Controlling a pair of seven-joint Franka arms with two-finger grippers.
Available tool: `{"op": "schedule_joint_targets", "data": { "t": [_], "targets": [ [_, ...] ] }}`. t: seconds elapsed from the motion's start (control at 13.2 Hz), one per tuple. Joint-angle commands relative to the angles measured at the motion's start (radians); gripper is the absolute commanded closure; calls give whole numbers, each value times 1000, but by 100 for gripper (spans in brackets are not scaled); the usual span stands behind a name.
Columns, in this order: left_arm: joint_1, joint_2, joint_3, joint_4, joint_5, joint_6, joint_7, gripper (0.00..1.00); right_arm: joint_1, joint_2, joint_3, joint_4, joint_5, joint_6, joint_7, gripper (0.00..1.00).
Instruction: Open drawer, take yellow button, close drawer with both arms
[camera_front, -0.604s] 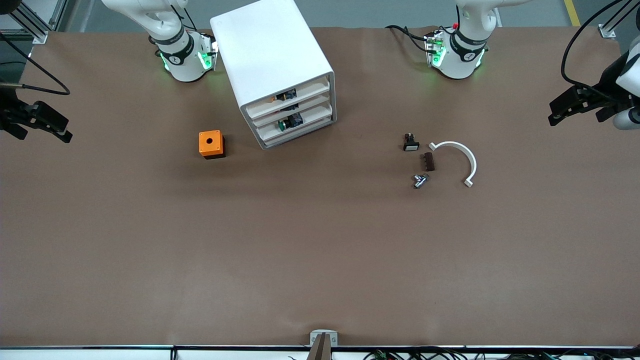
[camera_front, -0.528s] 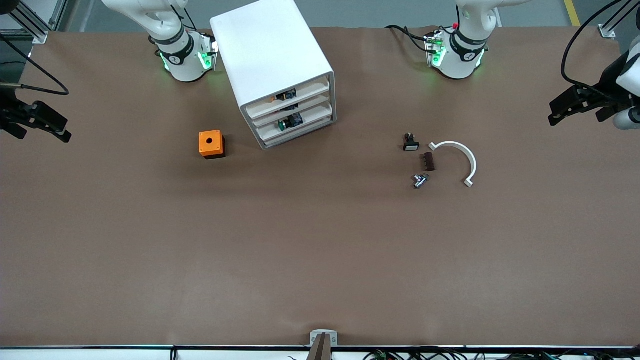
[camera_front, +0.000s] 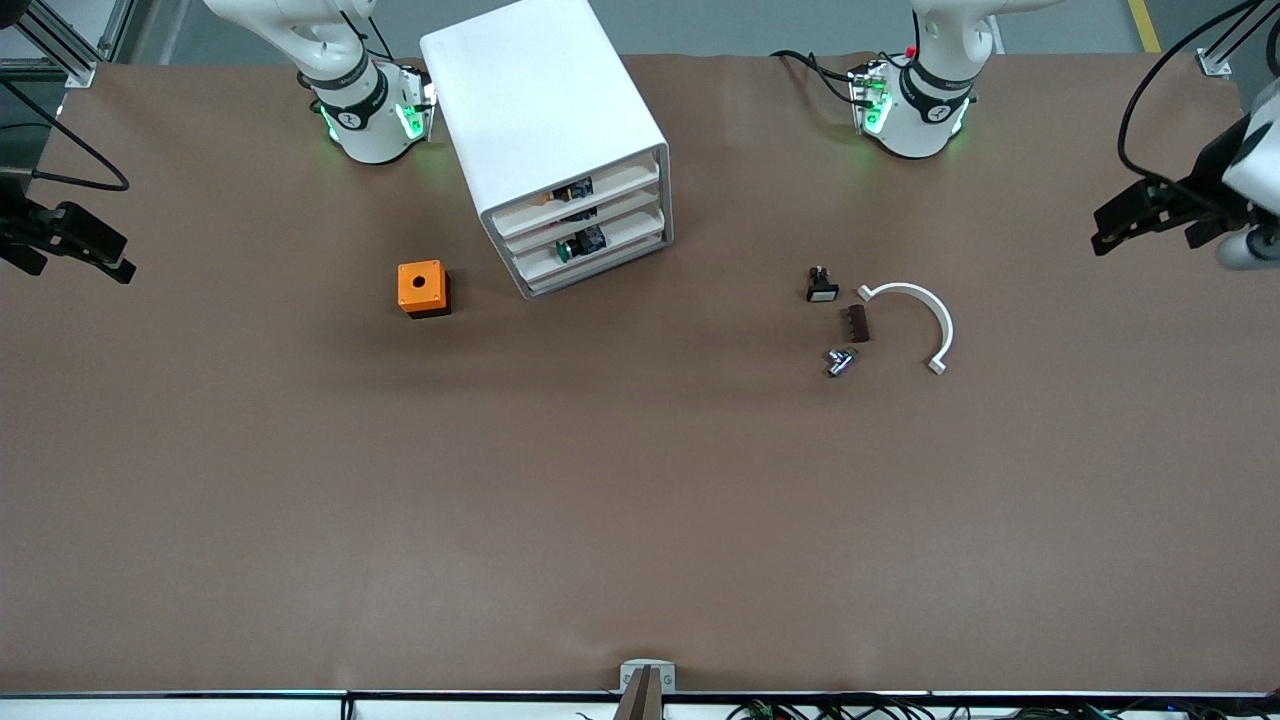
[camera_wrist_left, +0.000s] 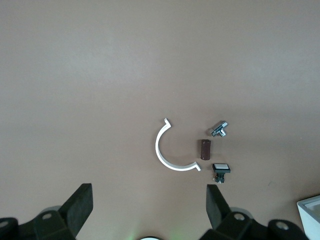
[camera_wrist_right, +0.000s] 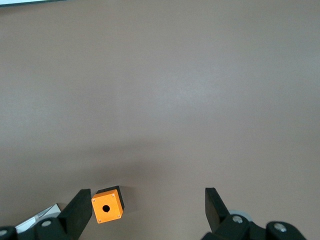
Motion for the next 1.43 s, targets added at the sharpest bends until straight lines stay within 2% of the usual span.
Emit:
{"op": "schedule_joint_targets", "data": {
  "t": [0.0,0.45,0.91,1.13,1.36],
  "targets": [
    [3,83,-8,35,8,-18,-6,0,-19,-11,15,-5,8,-3,5,0],
    [-37,181,-21,36,-32,-16,-197,0,-19,-9,15,-5,7,-4,5,0],
    [-128,264,-25,36,-114,-22,-723,0,-19,-11,15,-4,7,-3,3,0],
    [-165,299,-25,36,-205,-61,-861,0,-20,-9,15,-4,8,-3,3,0],
    [-198,346,-25,36,-370,-68,-1143,0,-20,-9,15,-8,7,-4,5,0]
  ]
}}
